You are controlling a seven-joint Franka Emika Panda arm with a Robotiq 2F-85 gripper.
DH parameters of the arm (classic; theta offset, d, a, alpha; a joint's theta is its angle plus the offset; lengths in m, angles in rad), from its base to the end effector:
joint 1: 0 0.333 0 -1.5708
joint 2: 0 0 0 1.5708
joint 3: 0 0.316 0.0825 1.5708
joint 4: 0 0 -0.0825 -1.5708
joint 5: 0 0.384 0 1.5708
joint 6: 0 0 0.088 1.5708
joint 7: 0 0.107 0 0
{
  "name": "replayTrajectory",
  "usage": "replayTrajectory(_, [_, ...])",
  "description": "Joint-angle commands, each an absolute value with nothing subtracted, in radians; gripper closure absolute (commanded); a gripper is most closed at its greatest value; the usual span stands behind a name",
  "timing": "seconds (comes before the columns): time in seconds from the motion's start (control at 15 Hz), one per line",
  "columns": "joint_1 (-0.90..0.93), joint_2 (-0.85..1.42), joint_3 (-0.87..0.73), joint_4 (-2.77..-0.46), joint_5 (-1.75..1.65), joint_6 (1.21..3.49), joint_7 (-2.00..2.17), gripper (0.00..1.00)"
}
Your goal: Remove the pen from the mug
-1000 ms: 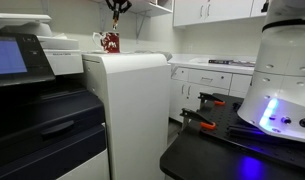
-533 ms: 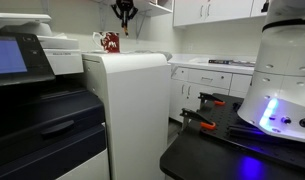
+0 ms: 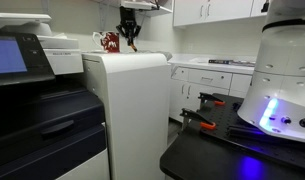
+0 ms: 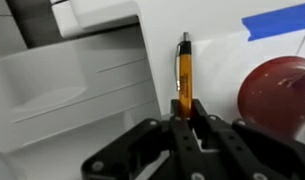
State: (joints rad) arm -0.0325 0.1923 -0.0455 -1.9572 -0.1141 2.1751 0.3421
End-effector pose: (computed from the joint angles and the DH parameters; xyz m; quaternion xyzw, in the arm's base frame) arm 0.5967 -0.0501 0.3821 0.9829 -0.1766 0.0195 0.0495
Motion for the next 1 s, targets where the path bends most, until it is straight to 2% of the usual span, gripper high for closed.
replayTrajectory(0.0, [-0.036,0.235,-0.050,-1.929,-0.054,2.132,0.285,0.96])
replayTrajectory(0.07, [-0.036,0.240,-0.053,-1.927,-0.049,2.134,0.286,0.96])
replayTrajectory(0.13, [-0.041,0.237,-0.052,-1.934,-0.031,2.152,0.271,0.60])
replayTrajectory(0.27, [-0.041,0.221,-0.054,-1.945,-0.025,2.168,0.270,0.53])
replayTrajectory(0.73, [-0.037,0.031,-0.048,-2.016,-0.048,2.256,0.218,0.01])
replayTrajectory(0.93, [-0.044,-0.057,-0.049,-2.048,-0.011,2.217,0.170,0.00])
